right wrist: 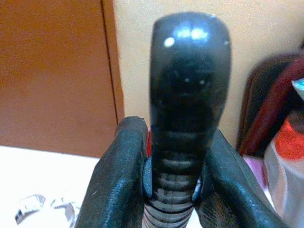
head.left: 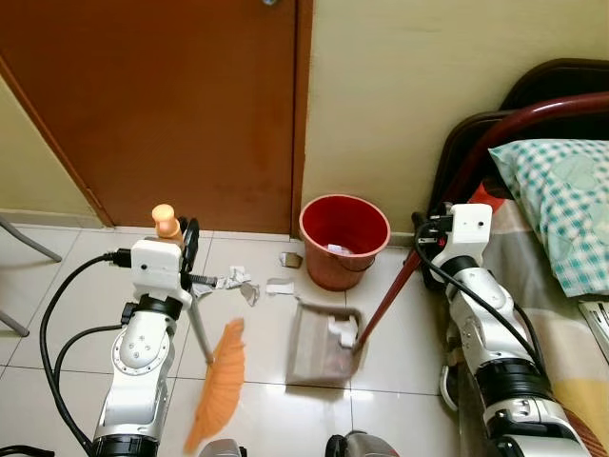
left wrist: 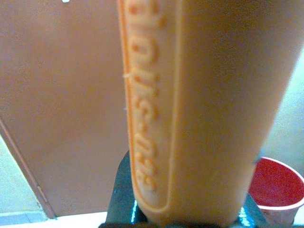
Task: Sweep floor
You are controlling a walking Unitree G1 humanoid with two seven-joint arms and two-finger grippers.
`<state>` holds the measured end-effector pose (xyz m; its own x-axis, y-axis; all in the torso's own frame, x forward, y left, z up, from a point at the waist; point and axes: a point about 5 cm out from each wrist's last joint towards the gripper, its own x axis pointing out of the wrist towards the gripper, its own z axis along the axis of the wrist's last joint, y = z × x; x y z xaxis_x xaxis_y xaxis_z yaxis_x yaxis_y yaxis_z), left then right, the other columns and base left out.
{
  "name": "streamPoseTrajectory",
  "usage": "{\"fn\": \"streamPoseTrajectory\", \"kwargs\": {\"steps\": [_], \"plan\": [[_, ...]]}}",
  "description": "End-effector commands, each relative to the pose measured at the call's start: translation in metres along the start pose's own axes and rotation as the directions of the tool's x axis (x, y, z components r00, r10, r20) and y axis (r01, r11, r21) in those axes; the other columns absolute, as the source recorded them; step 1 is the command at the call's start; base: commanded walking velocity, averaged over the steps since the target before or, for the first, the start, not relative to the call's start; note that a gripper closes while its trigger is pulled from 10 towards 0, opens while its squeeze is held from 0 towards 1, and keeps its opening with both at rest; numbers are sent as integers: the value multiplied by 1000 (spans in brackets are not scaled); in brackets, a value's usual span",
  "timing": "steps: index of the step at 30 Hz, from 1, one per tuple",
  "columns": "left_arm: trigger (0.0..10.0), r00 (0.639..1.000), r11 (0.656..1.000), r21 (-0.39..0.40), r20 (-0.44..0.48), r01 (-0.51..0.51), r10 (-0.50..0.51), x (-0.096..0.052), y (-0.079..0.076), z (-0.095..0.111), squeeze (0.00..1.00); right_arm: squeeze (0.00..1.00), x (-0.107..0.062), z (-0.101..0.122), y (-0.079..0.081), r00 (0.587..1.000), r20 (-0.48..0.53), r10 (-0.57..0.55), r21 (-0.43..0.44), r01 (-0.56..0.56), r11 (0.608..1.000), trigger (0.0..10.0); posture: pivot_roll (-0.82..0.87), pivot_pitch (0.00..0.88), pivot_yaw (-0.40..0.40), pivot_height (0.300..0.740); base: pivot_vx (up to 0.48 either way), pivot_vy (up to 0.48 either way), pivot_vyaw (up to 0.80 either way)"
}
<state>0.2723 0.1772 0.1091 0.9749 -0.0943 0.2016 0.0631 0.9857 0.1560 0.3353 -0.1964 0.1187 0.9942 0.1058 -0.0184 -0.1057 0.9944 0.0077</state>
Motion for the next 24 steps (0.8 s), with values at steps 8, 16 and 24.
{"fn": "streamPoseTrajectory", "kwargs": {"steps": [8,16,24], "plan": [[10000,1000,1000,21,-2,2,-2,0,-11,-5,0,0,1,40,-2,993,114,6,167,-25,986,10000,-16,0,-7,740,0,0,0],[10000,1000,1000,2,-5,2,-2,1,-16,-8,0,0,2,63,-4,990,138,10,268,-47,962,10000,-28,0,-12,740,0,0,0],[10000,1000,1000,-21,-13,15,-15,0,-24,-10,0,0,7,116,-12,949,308,-68,310,-32,950,10000,-29,0,-14,740,0,0,0]]}}
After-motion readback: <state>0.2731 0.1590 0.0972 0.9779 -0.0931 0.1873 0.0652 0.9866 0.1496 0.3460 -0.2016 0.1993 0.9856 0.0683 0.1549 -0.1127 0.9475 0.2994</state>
